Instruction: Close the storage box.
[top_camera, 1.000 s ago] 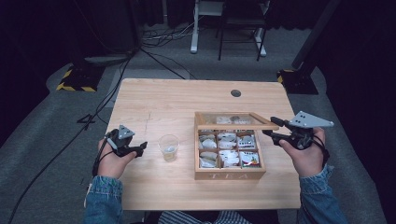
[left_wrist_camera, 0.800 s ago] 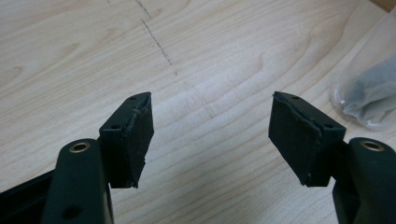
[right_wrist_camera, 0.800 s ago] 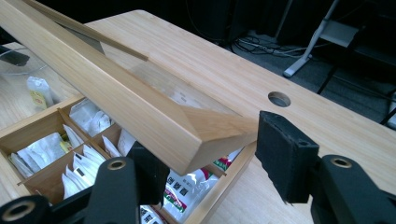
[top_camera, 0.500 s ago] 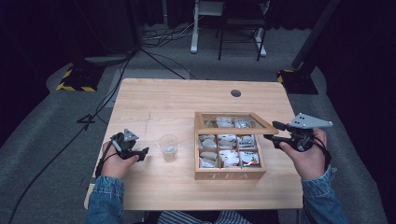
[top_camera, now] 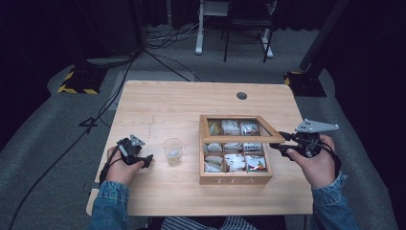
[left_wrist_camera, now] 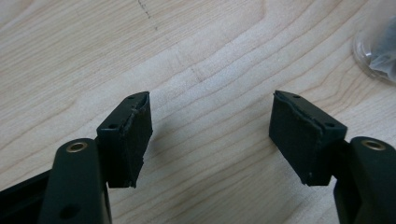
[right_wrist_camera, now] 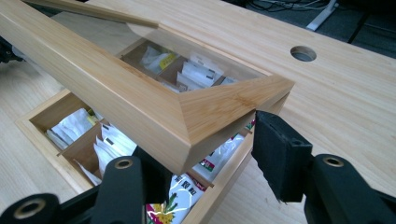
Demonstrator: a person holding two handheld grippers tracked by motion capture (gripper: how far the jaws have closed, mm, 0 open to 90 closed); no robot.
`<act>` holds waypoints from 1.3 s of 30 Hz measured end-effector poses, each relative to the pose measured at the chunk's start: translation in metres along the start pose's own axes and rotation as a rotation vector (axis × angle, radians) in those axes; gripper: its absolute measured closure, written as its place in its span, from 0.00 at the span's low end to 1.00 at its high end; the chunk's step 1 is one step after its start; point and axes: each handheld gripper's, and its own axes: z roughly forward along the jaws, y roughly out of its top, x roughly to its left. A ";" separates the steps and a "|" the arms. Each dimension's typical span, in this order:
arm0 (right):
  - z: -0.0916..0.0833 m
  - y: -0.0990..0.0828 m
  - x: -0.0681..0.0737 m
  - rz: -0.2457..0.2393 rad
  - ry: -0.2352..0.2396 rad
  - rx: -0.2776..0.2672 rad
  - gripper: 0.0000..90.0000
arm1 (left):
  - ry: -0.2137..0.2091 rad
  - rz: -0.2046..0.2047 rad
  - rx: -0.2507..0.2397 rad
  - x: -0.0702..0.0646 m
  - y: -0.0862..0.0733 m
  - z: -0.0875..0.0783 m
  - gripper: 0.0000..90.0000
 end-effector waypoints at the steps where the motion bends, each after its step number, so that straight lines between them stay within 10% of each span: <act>1: 0.000 0.000 0.000 0.002 0.002 0.002 0.56 | -0.009 -0.013 -0.001 0.000 0.000 0.000 0.34; 39: 0.004 -0.030 0.011 -0.030 0.096 0.134 0.53 | -0.035 -0.069 -0.068 0.001 -0.007 0.005 0.32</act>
